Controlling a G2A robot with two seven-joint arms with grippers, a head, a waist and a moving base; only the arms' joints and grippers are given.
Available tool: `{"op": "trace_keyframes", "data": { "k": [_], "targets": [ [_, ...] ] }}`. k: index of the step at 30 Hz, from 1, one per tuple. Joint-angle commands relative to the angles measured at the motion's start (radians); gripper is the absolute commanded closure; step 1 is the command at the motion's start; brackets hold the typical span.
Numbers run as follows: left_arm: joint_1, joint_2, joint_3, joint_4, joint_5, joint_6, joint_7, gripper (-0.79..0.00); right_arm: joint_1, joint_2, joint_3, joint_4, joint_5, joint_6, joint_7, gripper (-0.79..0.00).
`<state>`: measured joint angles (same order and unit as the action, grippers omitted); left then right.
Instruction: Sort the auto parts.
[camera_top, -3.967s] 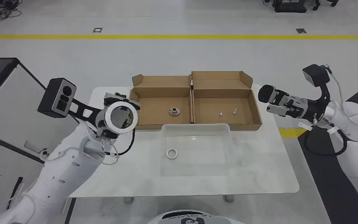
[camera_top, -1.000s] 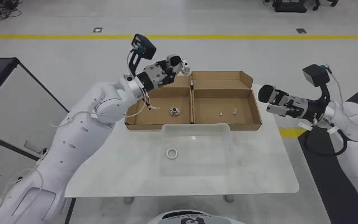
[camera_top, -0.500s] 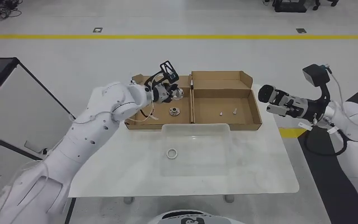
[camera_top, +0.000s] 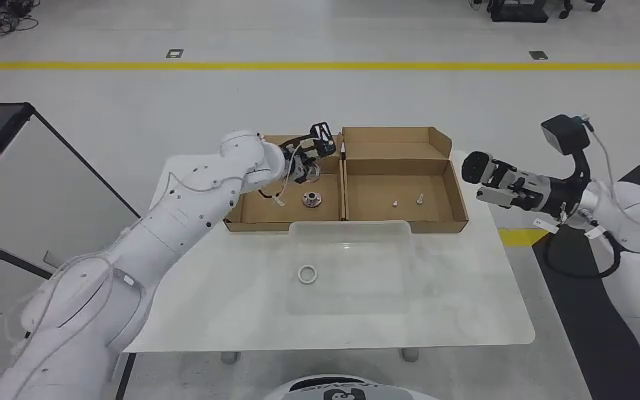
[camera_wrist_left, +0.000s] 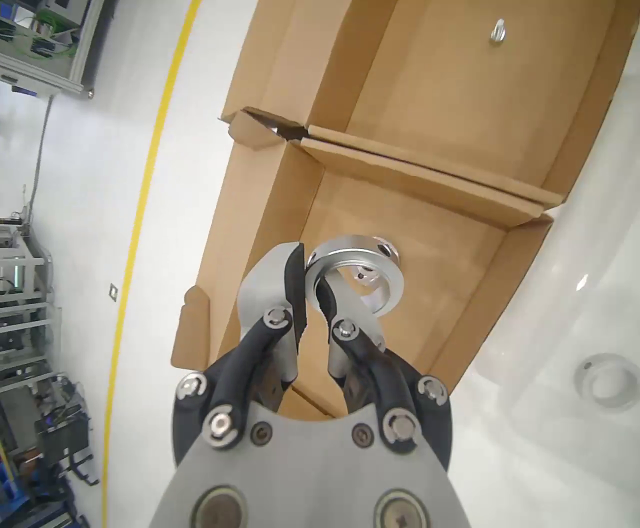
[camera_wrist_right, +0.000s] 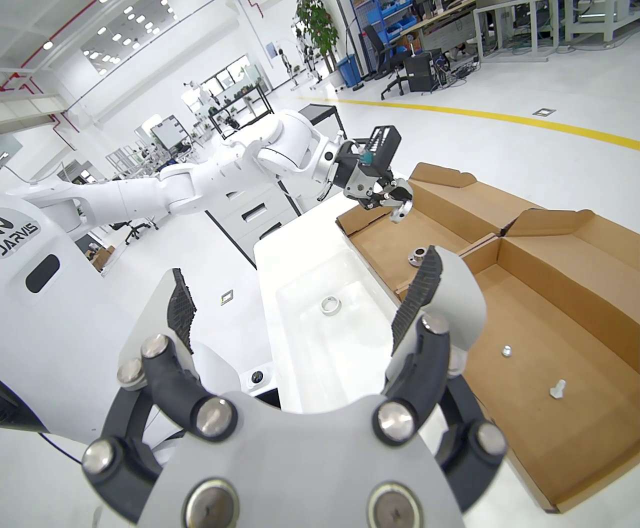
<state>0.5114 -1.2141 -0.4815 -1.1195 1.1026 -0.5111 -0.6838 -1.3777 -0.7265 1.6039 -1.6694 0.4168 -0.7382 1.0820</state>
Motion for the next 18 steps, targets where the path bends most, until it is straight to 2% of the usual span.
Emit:
{"op": "trace_keyframes", "data": {
  "k": [1, 9, 18],
  "targets": [
    [-0.021, -0.021, 0.025, 0.056, 0.018, -0.015, -0.005, 0.0, 0.0, 0.0, 0.0, 0.0, 0.0, 0.0, 0.0, -0.785],
    [-0.073, -0.101, 0.104, 0.233, 0.092, -0.06, -0.004, 0.0, 0.0, 0.0, 0.0, 0.0, 0.0, 0.0, 0.0, -0.785],
    [-0.086, -0.183, 0.16, 0.406, 0.14, -0.109, 0.031, 0.0, 0.0, 0.0, 0.0, 0.0, 0.0, 0.0, 0.0, -0.785]
  ]
}}
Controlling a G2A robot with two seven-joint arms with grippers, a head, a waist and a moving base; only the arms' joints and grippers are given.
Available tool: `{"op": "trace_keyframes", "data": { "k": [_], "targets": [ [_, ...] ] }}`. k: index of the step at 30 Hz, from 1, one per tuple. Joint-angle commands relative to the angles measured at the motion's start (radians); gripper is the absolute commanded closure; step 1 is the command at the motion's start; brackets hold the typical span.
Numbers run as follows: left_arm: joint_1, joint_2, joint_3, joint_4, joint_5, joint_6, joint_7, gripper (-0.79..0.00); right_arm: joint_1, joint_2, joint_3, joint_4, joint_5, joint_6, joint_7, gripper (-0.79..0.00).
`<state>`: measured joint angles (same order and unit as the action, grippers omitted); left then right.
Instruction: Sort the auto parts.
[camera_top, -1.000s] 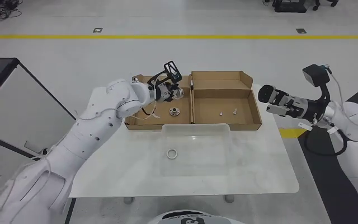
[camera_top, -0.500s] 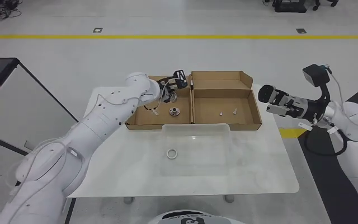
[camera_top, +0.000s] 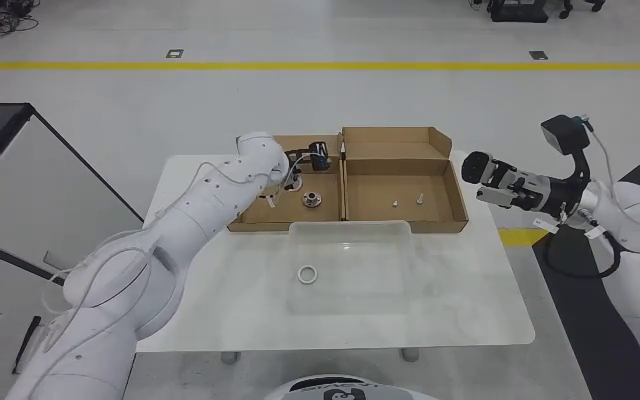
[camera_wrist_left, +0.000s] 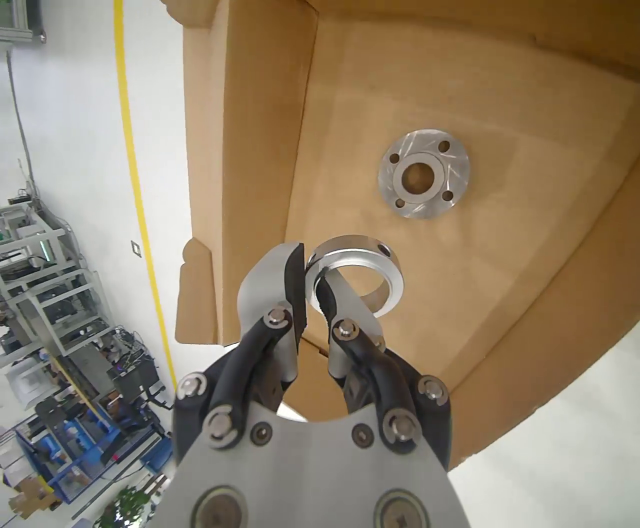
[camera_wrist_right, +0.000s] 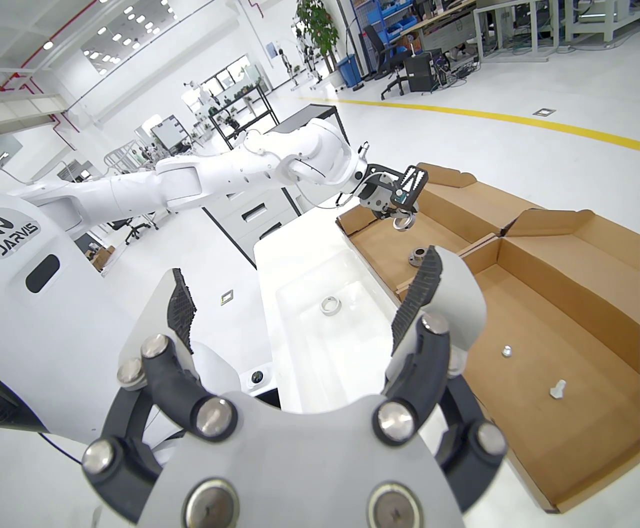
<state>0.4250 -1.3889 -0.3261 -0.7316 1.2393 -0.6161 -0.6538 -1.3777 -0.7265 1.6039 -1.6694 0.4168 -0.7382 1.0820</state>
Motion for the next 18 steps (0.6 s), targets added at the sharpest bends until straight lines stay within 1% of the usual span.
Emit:
{"op": "trace_keyframes", "data": {
  "k": [1, 8, 13, 16, 17, 18],
  "targets": [
    [0.0, -0.016, 0.009, 0.034, 0.009, -0.008, 0.005, 0.0, 0.0, 0.0, 0.0, 0.0, 0.0, 0.0, 0.0, -0.785],
    [0.008, -0.064, 0.03, 0.126, 0.036, -0.023, 0.04, 0.0, 0.0, 0.0, 0.0, 0.0, 0.0, 0.0, 0.0, -0.785],
    [0.009, -0.089, 0.055, 0.175, 0.102, -0.031, 0.068, 0.0, 0.0, 0.0, 0.0, 0.0, 0.0, 0.0, 0.0, -0.785],
    [0.013, -0.102, 0.056, 0.21, 0.112, -0.029, 0.085, 0.0, 0.0, 0.0, 0.0, 0.0, 0.0, 0.0, 0.0, -0.785],
    [0.015, -0.106, 0.057, 0.218, 0.116, -0.03, 0.09, -0.012, 0.0, 0.0, 0.0, 0.0, 0.0, 0.0, 0.0, -0.785],
    [0.015, -0.11, 0.055, 0.229, 0.113, -0.03, 0.095, -0.102, 0.0, 0.0, 0.0, 0.0, 0.0, 0.0, 0.0, -0.785]
  ]
}}
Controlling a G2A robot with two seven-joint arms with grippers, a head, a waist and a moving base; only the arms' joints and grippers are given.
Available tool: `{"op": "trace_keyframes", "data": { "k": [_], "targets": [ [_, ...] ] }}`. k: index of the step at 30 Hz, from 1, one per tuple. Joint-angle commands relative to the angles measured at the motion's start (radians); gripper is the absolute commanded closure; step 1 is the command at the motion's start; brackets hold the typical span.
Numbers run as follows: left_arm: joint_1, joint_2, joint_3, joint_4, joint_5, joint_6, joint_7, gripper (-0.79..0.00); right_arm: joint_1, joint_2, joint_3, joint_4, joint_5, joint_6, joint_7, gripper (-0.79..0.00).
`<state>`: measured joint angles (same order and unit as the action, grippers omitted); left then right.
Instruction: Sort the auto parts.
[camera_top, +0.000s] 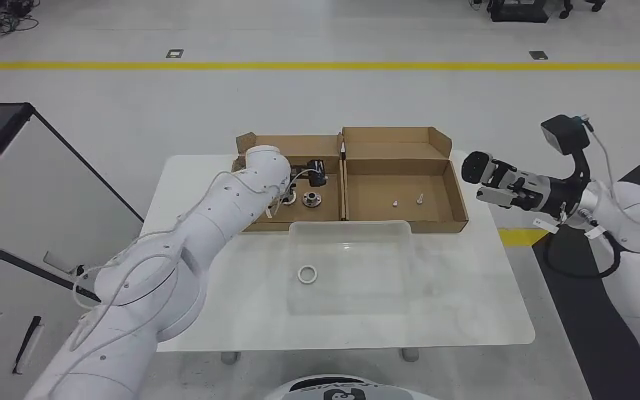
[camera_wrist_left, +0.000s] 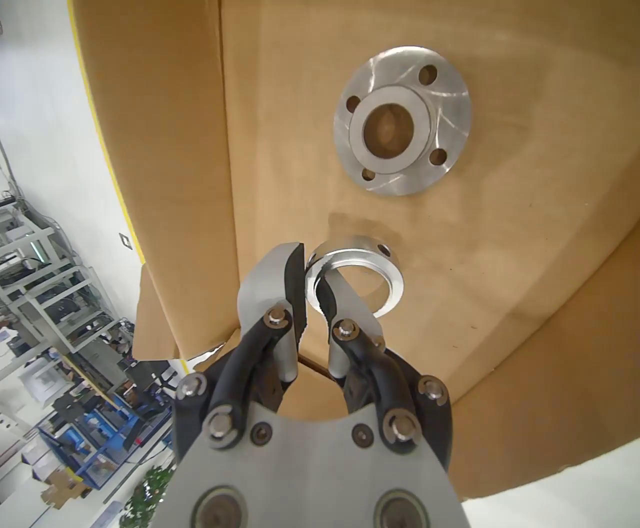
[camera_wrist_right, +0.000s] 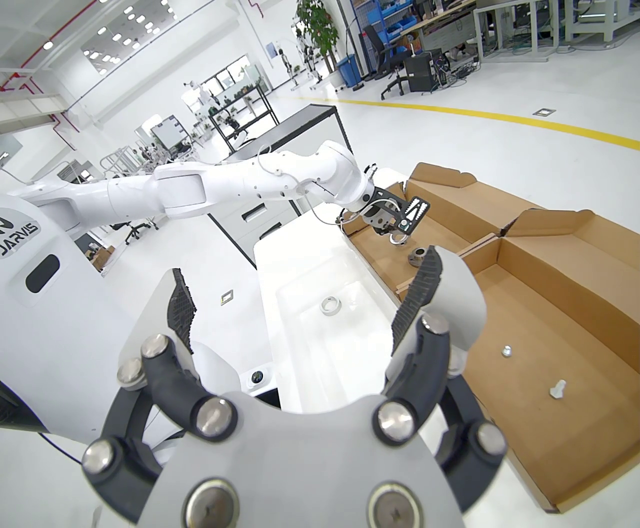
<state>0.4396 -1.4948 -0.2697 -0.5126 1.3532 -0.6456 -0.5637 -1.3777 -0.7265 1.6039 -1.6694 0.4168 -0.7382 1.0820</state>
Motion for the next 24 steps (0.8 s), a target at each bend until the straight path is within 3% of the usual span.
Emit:
{"op": "trace_keyframes", "data": {
  "k": [1, 2, 4, 6, 9, 17, 24],
  "targets": [
    [0.002, -0.008, -0.002, 0.017, -0.001, 0.0, 0.007, -0.172, 0.0, 0.0, 0.0, 0.0, 0.0, 0.0, 0.0, -0.785],
    [0.004, -0.012, -0.003, 0.023, 0.0, -0.001, 0.012, -0.292, 0.0, 0.0, 0.0, 0.0, 0.0, 0.0, 0.0, -0.785],
    [0.005, -0.018, -0.006, 0.036, -0.001, -0.001, 0.02, -0.394, 0.0, 0.0, 0.0, 0.0, 0.0, 0.0, 0.0, -0.785],
    [0.006, -0.023, -0.008, 0.049, 0.002, 0.003, 0.03, -0.585, 0.0, 0.0, 0.0, 0.0, 0.0, 0.0, 0.0, -0.785],
    [0.004, -0.029, -0.012, 0.063, 0.012, 0.016, 0.05, -0.773, 0.0, 0.0, 0.0, 0.0, 0.0, 0.0, 0.0, -0.785],
    [-0.022, -0.034, -0.044, 0.078, 0.002, 0.038, 0.089, -0.785, 0.0, 0.0, 0.0, 0.0, 0.0, 0.0, 0.0, -0.785],
    [-0.057, -0.02, -0.083, 0.004, -0.007, 0.026, 0.086, -0.785, 0.0, 0.0, 0.0, 0.0, 0.0, 0.0, 0.0, -0.785]
  ]
}}
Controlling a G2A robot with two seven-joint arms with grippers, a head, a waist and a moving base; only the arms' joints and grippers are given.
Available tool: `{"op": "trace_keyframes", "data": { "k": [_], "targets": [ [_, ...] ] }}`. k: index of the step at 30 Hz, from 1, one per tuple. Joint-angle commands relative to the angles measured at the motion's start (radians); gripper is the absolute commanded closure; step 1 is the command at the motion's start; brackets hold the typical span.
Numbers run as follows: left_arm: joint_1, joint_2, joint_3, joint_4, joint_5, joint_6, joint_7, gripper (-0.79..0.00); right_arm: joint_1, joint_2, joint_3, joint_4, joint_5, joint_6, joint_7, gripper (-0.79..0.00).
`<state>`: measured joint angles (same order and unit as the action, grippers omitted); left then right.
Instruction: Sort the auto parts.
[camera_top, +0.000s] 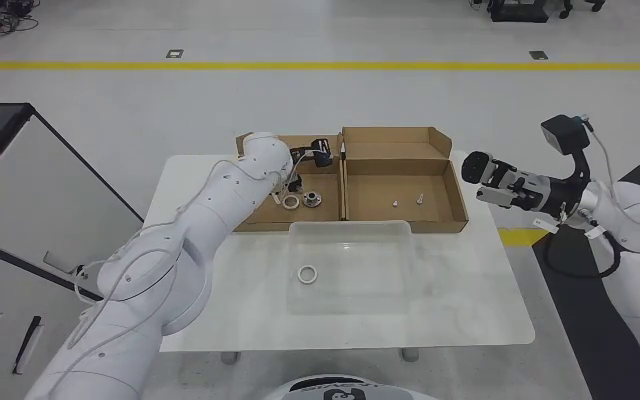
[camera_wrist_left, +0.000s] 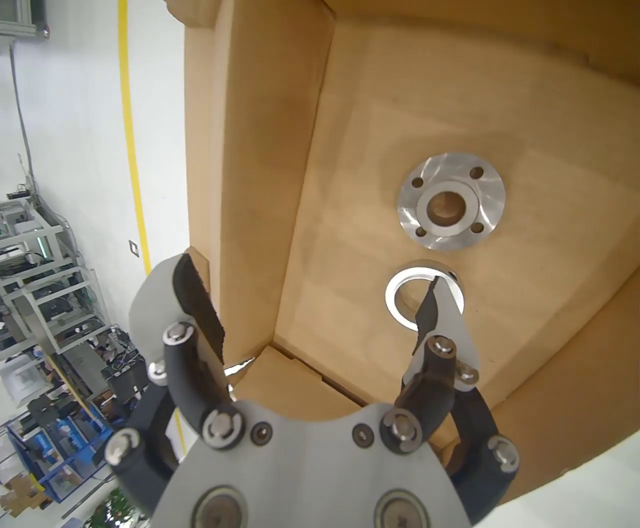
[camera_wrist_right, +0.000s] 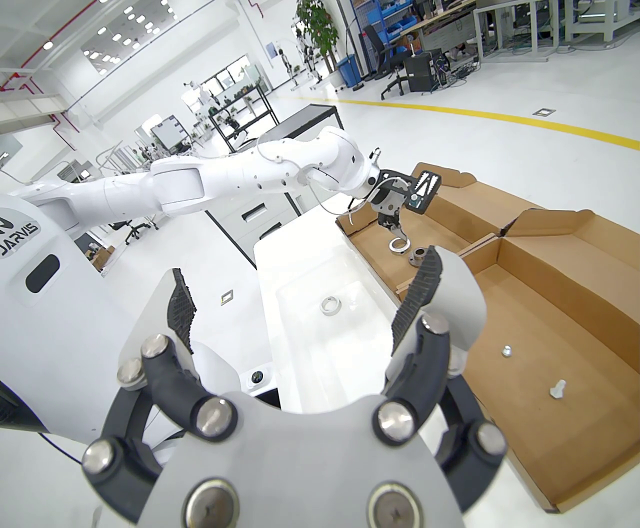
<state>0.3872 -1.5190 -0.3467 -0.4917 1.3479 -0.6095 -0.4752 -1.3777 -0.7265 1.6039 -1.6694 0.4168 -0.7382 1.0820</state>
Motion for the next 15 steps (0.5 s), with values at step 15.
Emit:
{"op": "trace_keyframes", "data": {
  "k": [15],
  "targets": [
    [0.072, 0.146, -0.209, -0.555, -0.231, -0.253, -0.429, -0.785, 0.0, 0.0, 0.0, 0.0, 0.0, 0.0, 0.0, -0.785]
  ]
}}
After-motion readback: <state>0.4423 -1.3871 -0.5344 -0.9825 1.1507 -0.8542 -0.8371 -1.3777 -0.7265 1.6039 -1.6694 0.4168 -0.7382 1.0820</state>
